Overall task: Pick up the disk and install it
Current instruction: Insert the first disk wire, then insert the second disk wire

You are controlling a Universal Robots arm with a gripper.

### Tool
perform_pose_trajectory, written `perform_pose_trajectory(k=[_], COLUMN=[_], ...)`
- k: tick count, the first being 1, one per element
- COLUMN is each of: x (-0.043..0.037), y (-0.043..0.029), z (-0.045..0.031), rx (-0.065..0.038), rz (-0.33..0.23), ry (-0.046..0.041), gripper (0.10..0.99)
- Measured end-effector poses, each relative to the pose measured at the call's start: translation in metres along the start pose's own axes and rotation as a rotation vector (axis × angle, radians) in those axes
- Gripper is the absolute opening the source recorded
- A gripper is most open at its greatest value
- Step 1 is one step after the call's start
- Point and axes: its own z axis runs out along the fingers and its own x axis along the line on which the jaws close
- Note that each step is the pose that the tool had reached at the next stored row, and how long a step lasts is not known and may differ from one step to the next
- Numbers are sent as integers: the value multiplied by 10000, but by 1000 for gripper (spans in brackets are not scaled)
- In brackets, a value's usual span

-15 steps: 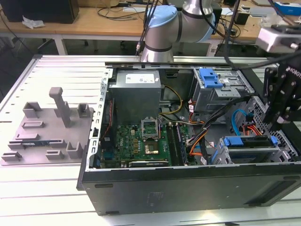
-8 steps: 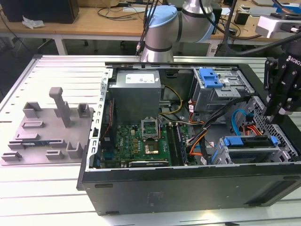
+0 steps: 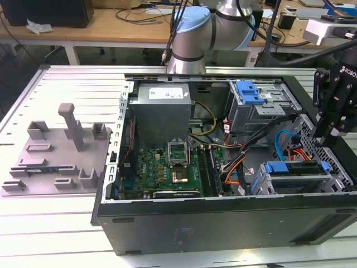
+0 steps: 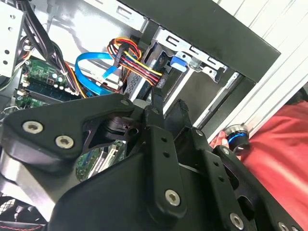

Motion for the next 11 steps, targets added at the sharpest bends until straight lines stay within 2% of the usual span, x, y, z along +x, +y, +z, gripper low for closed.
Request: perform_pose_trajectory(k=[11], x=[0], y=[0], z=[0], rx=[7], rz=[-34], ry=[0], gripper=[302])
